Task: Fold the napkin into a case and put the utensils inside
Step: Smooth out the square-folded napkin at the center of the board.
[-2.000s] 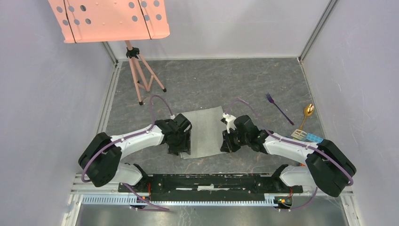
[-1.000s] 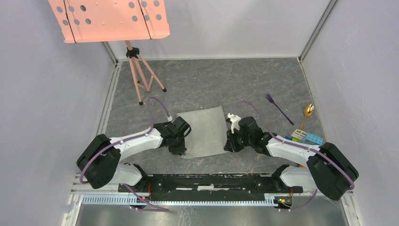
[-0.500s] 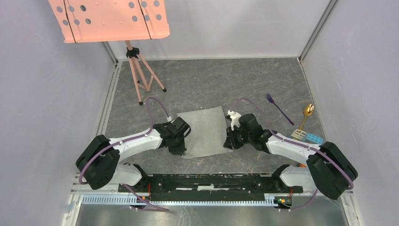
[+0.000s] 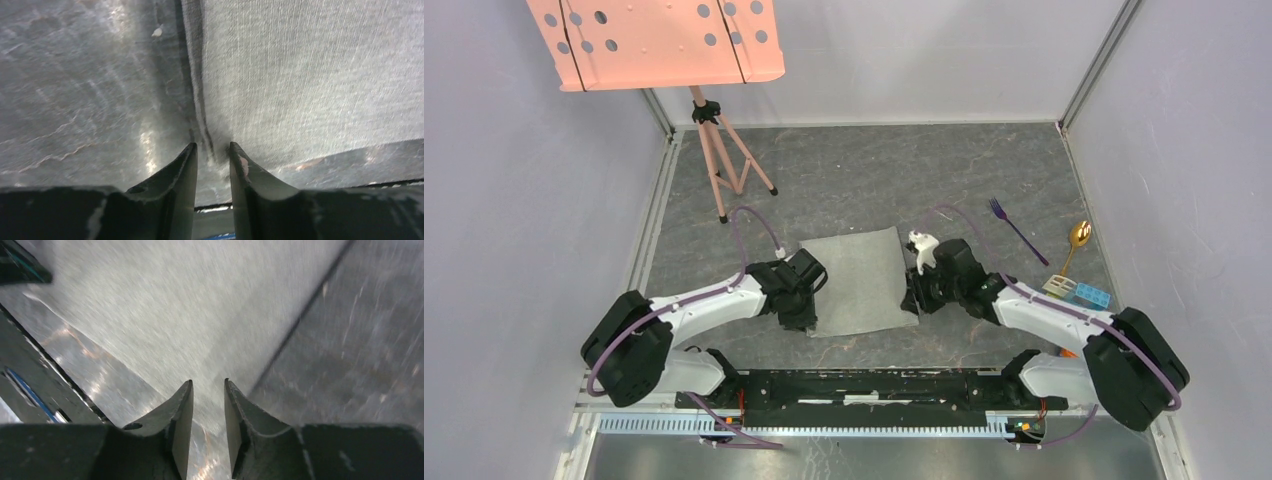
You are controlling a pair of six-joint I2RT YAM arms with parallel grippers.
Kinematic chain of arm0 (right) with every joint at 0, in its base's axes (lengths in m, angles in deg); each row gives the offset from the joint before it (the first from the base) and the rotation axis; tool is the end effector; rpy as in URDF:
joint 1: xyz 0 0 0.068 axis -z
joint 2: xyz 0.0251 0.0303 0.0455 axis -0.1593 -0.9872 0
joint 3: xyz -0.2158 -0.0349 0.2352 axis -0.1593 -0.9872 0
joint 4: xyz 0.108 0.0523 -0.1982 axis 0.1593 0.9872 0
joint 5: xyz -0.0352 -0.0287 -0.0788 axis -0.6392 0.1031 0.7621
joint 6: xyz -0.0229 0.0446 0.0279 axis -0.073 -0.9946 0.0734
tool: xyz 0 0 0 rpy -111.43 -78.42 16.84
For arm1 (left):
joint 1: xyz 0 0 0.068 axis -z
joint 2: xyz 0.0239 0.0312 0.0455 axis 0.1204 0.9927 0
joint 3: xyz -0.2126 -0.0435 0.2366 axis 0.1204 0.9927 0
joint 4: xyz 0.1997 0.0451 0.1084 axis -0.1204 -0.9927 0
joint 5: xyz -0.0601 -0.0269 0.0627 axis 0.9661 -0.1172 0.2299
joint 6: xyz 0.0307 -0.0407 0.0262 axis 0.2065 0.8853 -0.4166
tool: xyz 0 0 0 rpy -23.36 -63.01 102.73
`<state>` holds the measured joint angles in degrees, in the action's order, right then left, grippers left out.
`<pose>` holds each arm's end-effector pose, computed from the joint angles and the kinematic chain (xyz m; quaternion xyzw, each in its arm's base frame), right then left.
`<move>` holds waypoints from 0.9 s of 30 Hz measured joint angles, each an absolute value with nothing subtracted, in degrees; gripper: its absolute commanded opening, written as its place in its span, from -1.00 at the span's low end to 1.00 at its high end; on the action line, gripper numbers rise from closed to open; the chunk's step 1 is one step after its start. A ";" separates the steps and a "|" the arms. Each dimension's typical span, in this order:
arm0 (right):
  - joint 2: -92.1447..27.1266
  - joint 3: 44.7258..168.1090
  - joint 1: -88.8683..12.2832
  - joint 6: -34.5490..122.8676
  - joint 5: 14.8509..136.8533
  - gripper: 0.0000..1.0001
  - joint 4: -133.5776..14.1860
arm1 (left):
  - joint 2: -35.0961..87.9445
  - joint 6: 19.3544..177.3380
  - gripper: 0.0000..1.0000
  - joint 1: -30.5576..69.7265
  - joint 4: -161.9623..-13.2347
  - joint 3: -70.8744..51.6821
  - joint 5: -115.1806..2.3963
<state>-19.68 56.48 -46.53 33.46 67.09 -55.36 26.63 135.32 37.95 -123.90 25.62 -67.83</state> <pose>0.1342 0.1169 0.2217 -0.2100 0.8997 0.2833 0.2572 0.1288 -0.1252 0.2217 -0.0359 0.9878 -0.0896 0.1221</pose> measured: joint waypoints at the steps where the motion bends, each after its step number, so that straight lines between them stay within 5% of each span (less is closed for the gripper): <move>1: -20.51 58.25 -46.44 33.63 66.83 -0.15 -55.03 | 26.06 135.30 -0.07 37.95 -125.34 25.32 -68.14; 5: -27.39 68.21 -45.02 34.55 65.30 -0.16 -56.21 | 24.42 134.45 -0.13 37.31 -132.51 19.77 -68.69; 9: -37.58 76.91 -41.48 34.31 62.26 -0.46 -60.52 | 25.80 131.23 -0.47 32.72 -134.13 9.08 -67.46; 14: -47.72 82.42 -37.33 32.10 58.32 -0.61 -64.48 | 35.44 127.17 -0.61 24.24 -130.30 0.64 -63.79; 27: -58.71 87.73 -31.56 30.68 52.95 -0.69 -68.39 | 53.69 123.26 -0.90 15.59 -123.29 -3.80 -62.17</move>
<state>-58.71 87.73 -31.56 30.68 52.95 -68.39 53.69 123.26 15.59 -123.29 -3.80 -62.17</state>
